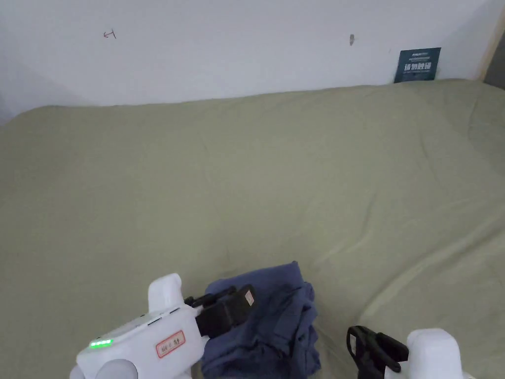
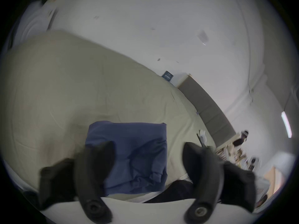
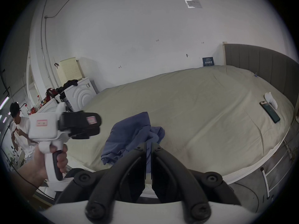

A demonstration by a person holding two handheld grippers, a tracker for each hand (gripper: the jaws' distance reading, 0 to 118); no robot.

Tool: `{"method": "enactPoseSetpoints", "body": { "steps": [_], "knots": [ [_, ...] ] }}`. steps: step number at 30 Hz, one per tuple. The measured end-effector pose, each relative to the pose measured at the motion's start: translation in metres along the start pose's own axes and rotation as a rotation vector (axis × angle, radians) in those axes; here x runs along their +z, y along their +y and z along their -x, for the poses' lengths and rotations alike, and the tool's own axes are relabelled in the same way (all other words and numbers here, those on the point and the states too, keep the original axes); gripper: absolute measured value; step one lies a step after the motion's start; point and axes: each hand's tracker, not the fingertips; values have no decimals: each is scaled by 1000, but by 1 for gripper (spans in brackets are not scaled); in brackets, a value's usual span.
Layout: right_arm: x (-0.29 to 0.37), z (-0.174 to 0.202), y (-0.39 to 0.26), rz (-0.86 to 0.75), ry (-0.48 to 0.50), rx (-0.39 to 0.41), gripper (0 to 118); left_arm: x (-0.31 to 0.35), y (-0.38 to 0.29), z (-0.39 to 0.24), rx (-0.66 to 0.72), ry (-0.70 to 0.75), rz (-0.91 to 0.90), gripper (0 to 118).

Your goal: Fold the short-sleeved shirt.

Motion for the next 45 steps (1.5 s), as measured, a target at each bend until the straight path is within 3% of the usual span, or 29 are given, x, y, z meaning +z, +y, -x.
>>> {"method": "enactPoseSetpoints", "body": {
  "steps": [1,2,7,11,15,19,23,25,26,28,30,33,35,36,37,38,39,40,41,43,45],
  "knots": [
    [0,-1,0,4,4,-9,9,-10,-1,-1,-8,-21,-5,24],
    [0,-1,0,5,7,-18,9,-23,-4,0,11,-52,10,22],
    [5,-6,2,-1,-4,-23,9,-92,-43,-9,133,-48,232,22],
    [6,-14,3,14,-26,-5,9,-114,-85,-38,-128,-39,297,22],
    [-4,-15,10,49,-17,3,9,-100,-77,-33,-80,-40,250,22],
    [-42,-9,17,58,80,-22,9,-52,-59,-34,-209,-34,188,22],
    [-111,-16,7,98,195,-127,8,-4,-43,-13,-178,-33,132,40],
    [-139,-21,0,158,311,-185,9,12,-35,9,-157,18,116,97],
    [-152,-24,-4,204,350,-213,9,16,-32,20,-147,40,111,111],
    [-174,-33,-13,322,417,-269,9,20,-26,47,-101,55,108,114],
    [-187,-44,-23,423,402,-278,8,14,-22,71,3,10,135,114],
    [-186,-65,-30,365,310,-241,6,-7,-26,100,134,-61,182,114],
    [-181,-76,-28,347,307,-342,6,-24,-31,111,205,-68,204,114],
    [-180,-79,-26,343,299,-352,6,-30,-34,111,220,-106,184,114],
    [-180,-78,-25,347,303,-329,7,-33,-35,107,206,-157,132,110],
    [-180,-78,-25,349,308,-320,7,-39,-33,104,231,-208,117,100],
    [-180,-76,-25,355,312,-305,7,-50,-34,102,302,-258,160,79],
    [-180,-74,-24,356,312,-289,7,-62,-36,99,361,-289,207,38],
    [-181,-73,-23,356,313,-284,7,-73,-41,94,377,-287,254,30],
    [-181,-71,-23,355,310,-287,7,-87,-47,83,293,-86,265,29],
    [-178,-67,-21,352,297,-276,7,-86,-46,94,395,-183,244,28]
  ]
}}
